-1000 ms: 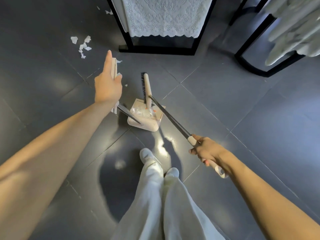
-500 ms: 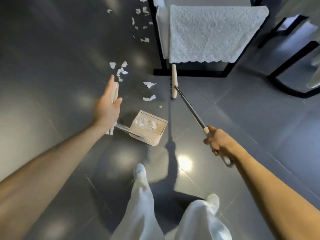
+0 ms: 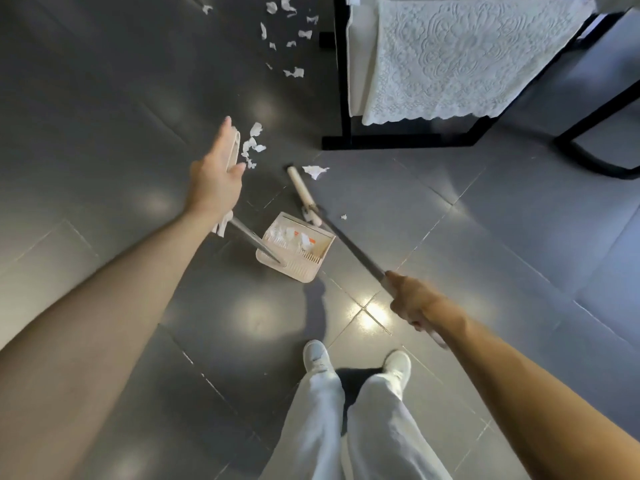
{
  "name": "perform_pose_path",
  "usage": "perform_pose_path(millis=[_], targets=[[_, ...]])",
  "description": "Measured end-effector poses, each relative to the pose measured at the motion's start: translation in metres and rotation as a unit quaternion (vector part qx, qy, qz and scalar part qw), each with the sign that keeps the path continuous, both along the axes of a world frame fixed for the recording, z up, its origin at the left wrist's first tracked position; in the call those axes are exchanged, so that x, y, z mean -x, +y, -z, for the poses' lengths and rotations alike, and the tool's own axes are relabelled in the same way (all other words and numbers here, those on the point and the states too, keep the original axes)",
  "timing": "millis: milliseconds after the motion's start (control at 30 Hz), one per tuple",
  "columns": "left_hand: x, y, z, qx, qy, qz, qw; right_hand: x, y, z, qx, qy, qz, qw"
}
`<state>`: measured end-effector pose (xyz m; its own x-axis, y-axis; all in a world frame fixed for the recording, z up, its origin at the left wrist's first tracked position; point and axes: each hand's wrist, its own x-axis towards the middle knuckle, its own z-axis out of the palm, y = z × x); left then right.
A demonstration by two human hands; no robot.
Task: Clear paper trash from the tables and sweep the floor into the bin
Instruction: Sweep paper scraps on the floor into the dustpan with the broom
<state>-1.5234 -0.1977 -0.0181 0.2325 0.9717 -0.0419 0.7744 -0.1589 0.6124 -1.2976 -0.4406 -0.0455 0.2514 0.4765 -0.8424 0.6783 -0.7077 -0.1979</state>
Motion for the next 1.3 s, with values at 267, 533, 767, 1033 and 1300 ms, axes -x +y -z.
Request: perform_pose_path(millis=[267,533,767,1033,1300], targets=[[0.015,0.011,0.002,-0.018,-0.001,0.006,1.000,-0.007,-0.005,-0.044,-0.017,-0.012,-0.035,0.999],[0.033,0.032,0.004,-0.024,0.018,-0.051,0.998,-0.037,0.093,-0.032,-0.097,-0.052,-0.027,0.994],[0.018,0.068,0.008,-0.029,0.009,-0.055,0.998,-0.055,0.169,-0.012,-0.052,-0.054,-0.090,0.993],[0.007,0.090,0.005,-0.024,0.025,-0.049,0.998,-0.083,0.137,-0.039,0.058,0.102,-0.029,0.993],[0.013,0.074,-0.002,0.010,-0.010,0.011,1.000,-0.083,0.080,-0.054,0.005,0.091,0.118,0.989]])
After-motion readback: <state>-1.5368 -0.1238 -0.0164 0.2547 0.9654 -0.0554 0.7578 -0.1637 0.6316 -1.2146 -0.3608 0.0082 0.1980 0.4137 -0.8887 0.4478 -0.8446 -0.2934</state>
